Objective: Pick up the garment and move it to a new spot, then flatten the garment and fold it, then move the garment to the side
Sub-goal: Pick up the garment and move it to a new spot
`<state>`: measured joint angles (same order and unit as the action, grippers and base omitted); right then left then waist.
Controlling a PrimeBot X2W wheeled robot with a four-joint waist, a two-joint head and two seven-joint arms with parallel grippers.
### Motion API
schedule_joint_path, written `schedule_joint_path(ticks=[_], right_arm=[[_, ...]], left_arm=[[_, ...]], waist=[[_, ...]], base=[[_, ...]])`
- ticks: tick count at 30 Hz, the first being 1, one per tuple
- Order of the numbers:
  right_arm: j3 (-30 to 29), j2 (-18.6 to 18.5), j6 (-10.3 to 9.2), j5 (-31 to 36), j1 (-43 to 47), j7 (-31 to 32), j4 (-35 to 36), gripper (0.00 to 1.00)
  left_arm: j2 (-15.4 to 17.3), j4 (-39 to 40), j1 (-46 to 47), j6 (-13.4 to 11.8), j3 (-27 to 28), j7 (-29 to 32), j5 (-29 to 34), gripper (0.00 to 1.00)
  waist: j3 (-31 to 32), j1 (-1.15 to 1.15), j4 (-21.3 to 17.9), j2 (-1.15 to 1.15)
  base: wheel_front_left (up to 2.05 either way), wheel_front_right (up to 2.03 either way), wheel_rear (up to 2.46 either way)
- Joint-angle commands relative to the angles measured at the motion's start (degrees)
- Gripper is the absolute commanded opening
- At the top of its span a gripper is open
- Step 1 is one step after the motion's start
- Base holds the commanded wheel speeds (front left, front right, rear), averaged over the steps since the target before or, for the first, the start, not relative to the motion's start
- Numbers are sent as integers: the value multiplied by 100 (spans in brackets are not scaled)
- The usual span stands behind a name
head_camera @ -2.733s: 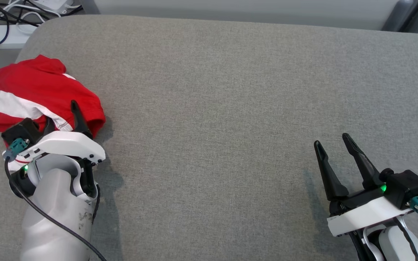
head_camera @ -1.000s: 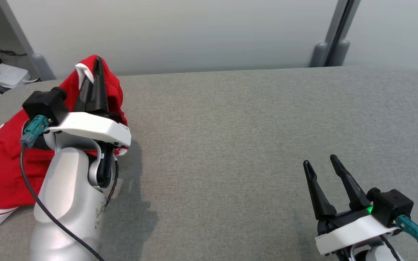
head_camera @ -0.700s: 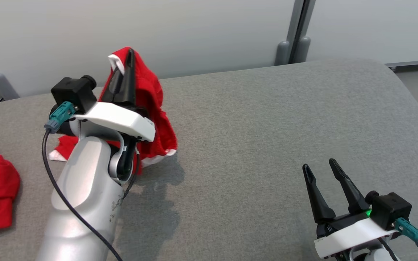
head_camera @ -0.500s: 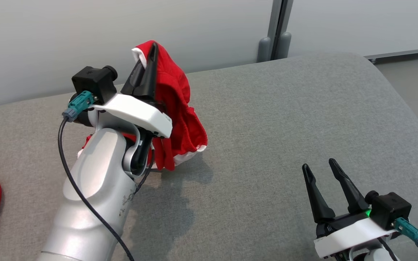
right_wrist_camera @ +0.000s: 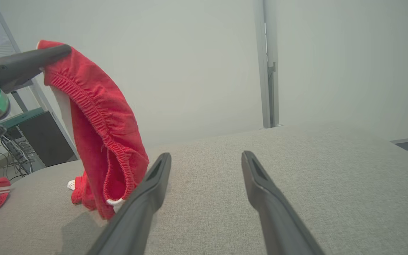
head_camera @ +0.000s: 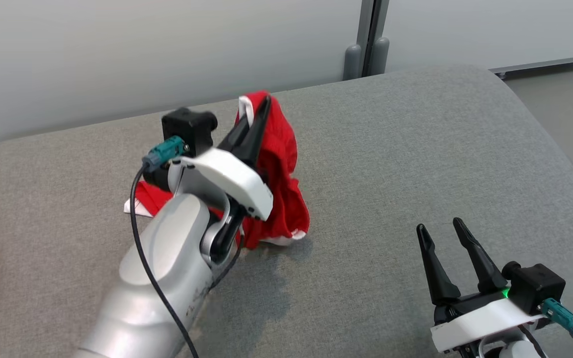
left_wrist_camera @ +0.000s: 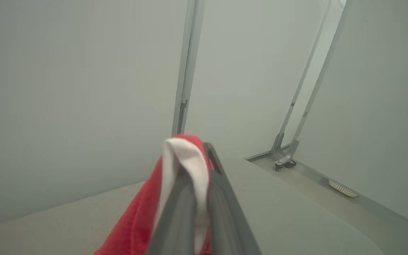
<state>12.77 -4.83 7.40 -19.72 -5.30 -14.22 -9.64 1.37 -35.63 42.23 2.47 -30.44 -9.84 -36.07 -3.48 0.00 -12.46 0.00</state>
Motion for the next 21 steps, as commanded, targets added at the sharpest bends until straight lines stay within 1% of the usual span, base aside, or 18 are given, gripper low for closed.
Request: schedule_joint_path(ticks=[1, 7, 12, 18, 19, 20, 21], right_arm=[[80, 15, 9, -22, -132, -78, 146, 100], [25, 41, 9, -23, -98, -78, 136, 100], [-44, 33, 9, -12, -54, -78, 126, 100], [-54, 39, 9, -6, 26, -78, 105, 100], [-55, 41, 9, -3, 47, -78, 98, 100], [-55, 43, 9, -3, 68, -78, 92, 100], [-55, 45, 9, -6, 87, -78, 89, 100]], left_arm=[[151, 63, -27, -40, 137, 15, -100, 0], [153, -285, -842, -8, -83, 181, -213, 0], [152, -423, -1449, 57, -299, 403, -359, 0], [152, -420, -1933, 9, -300, 384, -619, 0], [152, -399, -2001, -14, -279, 354, -685, 40], [152, -368, -2070, -44, -243, 311, -768, 98], [152, -330, -2132, -73, -206, 255, -842, 100]], waist=[[-13, 0, 46, 0], [-5, 0, 258, 0], [44, 0, 445, 0], [167, 0, 615, 0], [196, 0, 636, 0], [225, 0, 657, 0], [248, 0, 676, 0]], base=[[0, 0, 0], [0, 0, 0], [0, 0, 0], [0, 0, 0], [0, 0, 0], [0, 0, 0], [0, 0, 0]])
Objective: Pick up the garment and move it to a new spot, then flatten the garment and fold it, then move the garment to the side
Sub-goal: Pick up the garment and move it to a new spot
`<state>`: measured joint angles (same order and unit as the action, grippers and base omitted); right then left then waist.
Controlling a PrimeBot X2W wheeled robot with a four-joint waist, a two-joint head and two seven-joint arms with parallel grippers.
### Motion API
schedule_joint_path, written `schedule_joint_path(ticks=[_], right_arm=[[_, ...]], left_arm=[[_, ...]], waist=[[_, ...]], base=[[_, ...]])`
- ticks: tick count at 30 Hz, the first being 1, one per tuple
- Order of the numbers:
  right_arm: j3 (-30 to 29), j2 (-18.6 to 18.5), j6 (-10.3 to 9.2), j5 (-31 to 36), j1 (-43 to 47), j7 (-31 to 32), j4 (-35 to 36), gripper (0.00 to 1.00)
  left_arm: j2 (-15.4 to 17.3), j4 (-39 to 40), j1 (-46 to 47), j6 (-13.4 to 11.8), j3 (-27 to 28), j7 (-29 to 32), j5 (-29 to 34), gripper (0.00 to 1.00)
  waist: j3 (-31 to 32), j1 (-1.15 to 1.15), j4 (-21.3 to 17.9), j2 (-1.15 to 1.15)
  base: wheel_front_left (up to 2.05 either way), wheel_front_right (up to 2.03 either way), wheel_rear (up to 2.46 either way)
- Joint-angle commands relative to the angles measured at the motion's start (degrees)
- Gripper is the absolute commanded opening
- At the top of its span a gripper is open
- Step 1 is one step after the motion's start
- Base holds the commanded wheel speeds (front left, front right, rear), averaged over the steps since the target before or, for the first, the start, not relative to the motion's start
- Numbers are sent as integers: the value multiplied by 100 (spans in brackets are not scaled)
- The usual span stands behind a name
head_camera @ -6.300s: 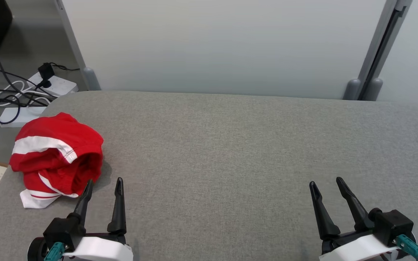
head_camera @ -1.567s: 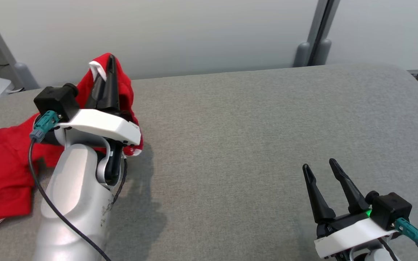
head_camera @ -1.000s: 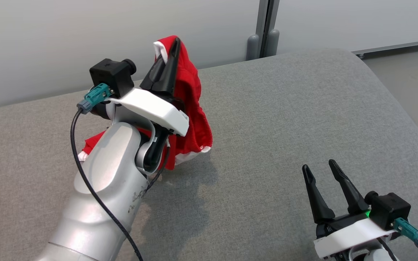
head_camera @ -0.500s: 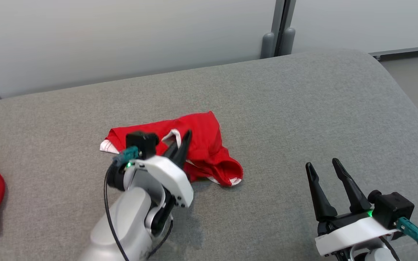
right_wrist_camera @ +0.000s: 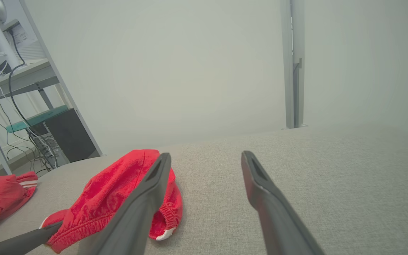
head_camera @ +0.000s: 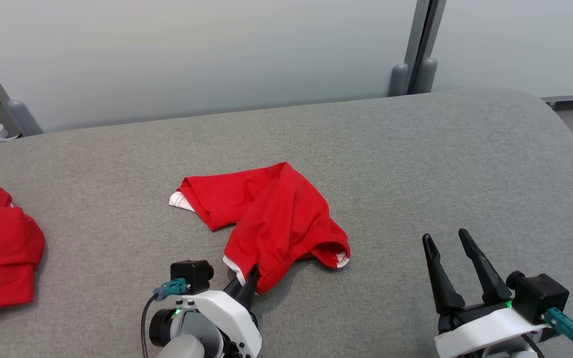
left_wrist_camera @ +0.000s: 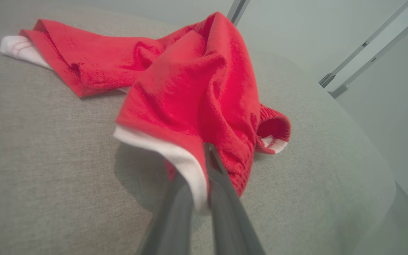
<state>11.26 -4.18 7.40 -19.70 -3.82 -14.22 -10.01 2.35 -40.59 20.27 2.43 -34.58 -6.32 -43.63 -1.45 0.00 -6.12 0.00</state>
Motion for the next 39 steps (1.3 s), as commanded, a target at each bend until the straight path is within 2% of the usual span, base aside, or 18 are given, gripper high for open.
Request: schedule_joint_path(ticks=[1, 4, 11, 15, 16, 22, 28, 32, 34, 39], right_arm=[[101, -20, 9, -10, -46, -78, 126, 100], [109, -20, 9, -13, -21, -78, 128, 100], [82, -19, 9, -7, 68, -78, 168, 100], [54, -14, 9, -22, 129, -78, 206, 100], [54, -14, 9, -22, 129, -78, 206, 100], [-10, -12, 9, -117, 138, -78, 321, 100], [-255, -81, 9, 193, 312, -78, 434, 100], [-320, -80, 9, 305, 502, -78, 471, 100], [-306, -66, 9, 301, 592, -78, 474, 100], [-262, -51, 9, 305, 743, -78, 428, 100]], left_arm=[[54, 211, 16, -82, 236, -172, -122, 100], [80, 379, -131, -51, 369, -412, -230, 100], [402, 893, -515, -343, 1013, -832, -186, 100], [437, 1510, -782, -425, 1618, -863, -13, 100], [437, 1510, -782, -425, 1618, -863, -13, 100], [267, 2734, -1373, -480, 2627, -866, 926, 100], [106, 3477, -2066, -529, 3184, -867, 2210, 100], [69, 3709, -2336, -523, 3273, -867, 2764, 100], [60, 3750, -2476, -505, 3283, -867, 2858, 100], [55, 3771, -2692, -641, 3173, -867, 2880, 100]], waist=[[62, 0, 60, 0], [97, 0, 110, 0], [199, 0, 247, 0], [256, 0, 329, 0], [256, 0, 329, 0], [339, 0, 361, 0], [483, 0, 375, 0], [546, 0, 388, 0], [577, 0, 389, 0], [647, 0, 388, 0]], base=[[0, 0, 0], [0, 0, 0], [0, 0, 0], [0, 0, 0], [0, 0, 0], [0, 0, 0], [0, 0, 0], [0, 0, 0], [0, 0, 0], [0, 0, 0]])
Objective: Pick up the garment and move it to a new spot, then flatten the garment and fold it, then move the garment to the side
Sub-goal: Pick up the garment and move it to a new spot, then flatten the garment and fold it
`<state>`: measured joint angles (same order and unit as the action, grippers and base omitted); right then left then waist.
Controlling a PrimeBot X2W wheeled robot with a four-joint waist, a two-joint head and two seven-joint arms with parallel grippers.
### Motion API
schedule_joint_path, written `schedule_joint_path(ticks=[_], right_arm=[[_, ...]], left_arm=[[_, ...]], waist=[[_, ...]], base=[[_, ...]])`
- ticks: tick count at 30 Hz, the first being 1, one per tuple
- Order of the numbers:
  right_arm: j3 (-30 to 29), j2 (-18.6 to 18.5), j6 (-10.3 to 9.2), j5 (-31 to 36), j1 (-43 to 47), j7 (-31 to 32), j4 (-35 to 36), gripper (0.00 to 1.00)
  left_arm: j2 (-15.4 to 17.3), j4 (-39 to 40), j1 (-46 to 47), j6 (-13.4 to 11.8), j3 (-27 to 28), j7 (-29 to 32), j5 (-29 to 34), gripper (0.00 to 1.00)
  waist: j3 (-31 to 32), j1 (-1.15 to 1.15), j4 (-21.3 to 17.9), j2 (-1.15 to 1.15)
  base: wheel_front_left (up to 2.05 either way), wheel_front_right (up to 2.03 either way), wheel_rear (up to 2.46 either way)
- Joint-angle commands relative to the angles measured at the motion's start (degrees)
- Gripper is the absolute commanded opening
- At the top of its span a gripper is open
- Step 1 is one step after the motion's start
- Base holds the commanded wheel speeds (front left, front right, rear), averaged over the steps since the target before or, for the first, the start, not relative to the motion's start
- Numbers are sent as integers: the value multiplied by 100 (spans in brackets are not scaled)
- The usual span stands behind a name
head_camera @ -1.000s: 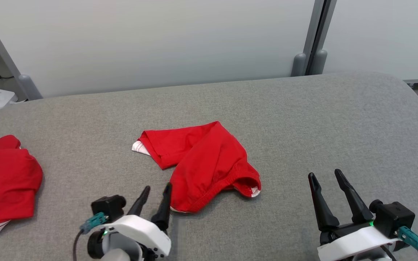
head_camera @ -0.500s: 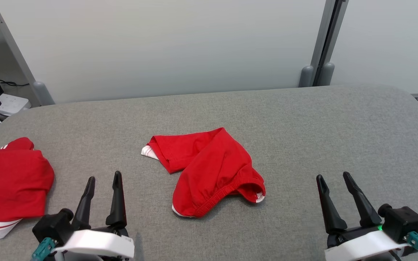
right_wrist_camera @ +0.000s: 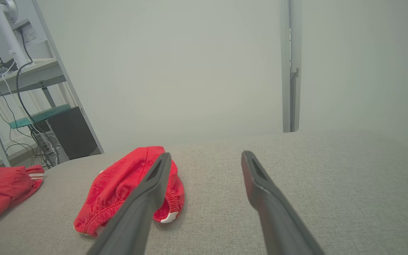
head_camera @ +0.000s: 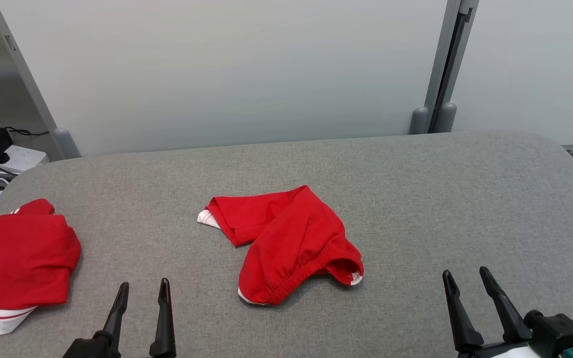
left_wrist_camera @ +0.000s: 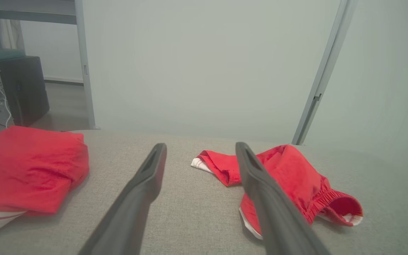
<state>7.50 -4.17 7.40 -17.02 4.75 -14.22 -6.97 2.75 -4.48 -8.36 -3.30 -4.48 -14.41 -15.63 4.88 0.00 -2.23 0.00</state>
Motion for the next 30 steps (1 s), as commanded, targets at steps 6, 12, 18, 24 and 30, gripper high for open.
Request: schedule_joint_path(ticks=[6, 12, 18, 24, 30], right_arm=[[104, -46, 9, 30, -98, -78, 92, 100], [56, -53, 9, 42, -133, -78, 85, 100], [59, -41, 9, 74, -126, -78, 68, 100], [103, -34, 9, 83, -155, -78, 37, 100], [117, -40, 9, 70, -178, -78, 33, 100]], left_arm=[[14, 128, 86, -163, 95, -59, -36, 100], [13, 123, 133, -201, 173, -59, 100, 100], [13, 93, 139, -181, 126, -59, 198, 100], [13, -46, 125, -136, 73, -59, 64, 100], [13, -96, 139, -153, 53, -59, 57, 100]], waist=[[52, 0, -6, 0], [59, 0, 0, 0], [59, 0, 13, 0], [42, 0, 27, 0], [43, 0, 35, 0]], base=[[0, 0, 0], [0, 0, 0], [0, 0, 0], [0, 0, 0], [0, 0, 0]])
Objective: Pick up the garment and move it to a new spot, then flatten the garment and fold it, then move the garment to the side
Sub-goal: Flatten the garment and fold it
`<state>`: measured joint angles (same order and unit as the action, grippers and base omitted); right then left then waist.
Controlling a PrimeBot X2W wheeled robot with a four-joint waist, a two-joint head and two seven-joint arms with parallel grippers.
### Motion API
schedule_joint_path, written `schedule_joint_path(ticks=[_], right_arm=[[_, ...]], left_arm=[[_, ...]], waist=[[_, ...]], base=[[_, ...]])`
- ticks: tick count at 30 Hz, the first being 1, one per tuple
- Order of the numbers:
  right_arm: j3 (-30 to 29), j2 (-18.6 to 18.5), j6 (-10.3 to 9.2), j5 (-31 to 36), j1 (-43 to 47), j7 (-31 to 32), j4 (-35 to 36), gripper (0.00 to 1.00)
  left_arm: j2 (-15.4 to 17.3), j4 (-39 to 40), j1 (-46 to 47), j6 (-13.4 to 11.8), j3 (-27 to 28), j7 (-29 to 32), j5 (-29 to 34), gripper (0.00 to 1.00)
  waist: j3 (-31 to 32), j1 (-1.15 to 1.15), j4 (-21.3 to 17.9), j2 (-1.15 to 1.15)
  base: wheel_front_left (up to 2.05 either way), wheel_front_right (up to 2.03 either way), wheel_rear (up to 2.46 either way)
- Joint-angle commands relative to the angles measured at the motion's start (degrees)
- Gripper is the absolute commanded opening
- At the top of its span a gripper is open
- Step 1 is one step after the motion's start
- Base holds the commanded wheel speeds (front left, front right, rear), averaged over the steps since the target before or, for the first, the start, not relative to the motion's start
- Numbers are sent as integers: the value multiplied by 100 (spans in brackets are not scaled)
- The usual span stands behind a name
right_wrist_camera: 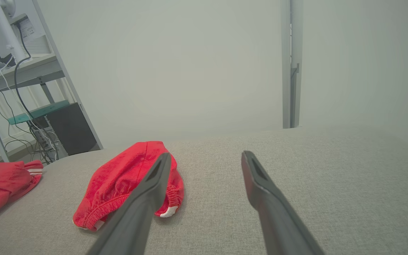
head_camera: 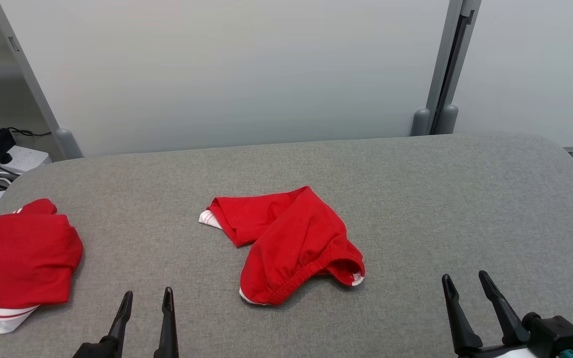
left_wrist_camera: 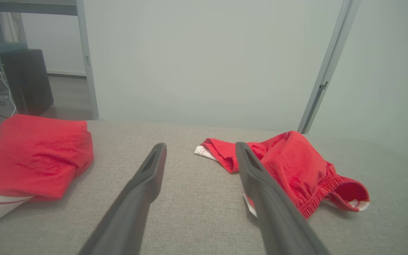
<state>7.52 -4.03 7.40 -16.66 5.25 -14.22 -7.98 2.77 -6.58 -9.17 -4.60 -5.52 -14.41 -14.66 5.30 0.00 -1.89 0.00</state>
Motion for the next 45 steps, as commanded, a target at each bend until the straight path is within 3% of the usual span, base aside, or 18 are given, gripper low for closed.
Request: schedule_joint_path(ticks=[1, 22, 28, 32, 39, 45], right_arm=[[116, -54, 9, 33, -229, -78, 134, 100], [154, -31, 9, -1, -301, -78, 149, 100], [170, -34, 9, -36, -427, -78, 218, 100], [91, -56, 9, -15, -501, -78, 215, 100], [-190, -95, 9, -15, -563, -78, 267, 100], [-264, -109, 9, -49, -672, -78, 380, 100]], left_arm=[[11, 108, 223, -24, 153, -59, -38, 100], [11, 70, 441, 150, -36, -59, -44, 100], [10, -318, 879, 484, -1054, -59, -244, 100], [10, -592, 1236, 572, -1628, -59, -328, 100], [10, -1336, 2112, 655, -2863, -29, -507, 100], [10, -1902, 2875, 566, -3648, 110, -699, 100]], waist=[[2, 0, -1, 0], [-113, 0, 2, 0], [-296, 0, -133, 0], [-407, 0, -248, 0], [-613, 0, -538, 0], [-816, 0, -807, 0]], base=[[0, 0, 0], [0, 0, 0], [0, 0, 0], [0, 0, 0], [0, 0, 0], [0, 0, 0]])
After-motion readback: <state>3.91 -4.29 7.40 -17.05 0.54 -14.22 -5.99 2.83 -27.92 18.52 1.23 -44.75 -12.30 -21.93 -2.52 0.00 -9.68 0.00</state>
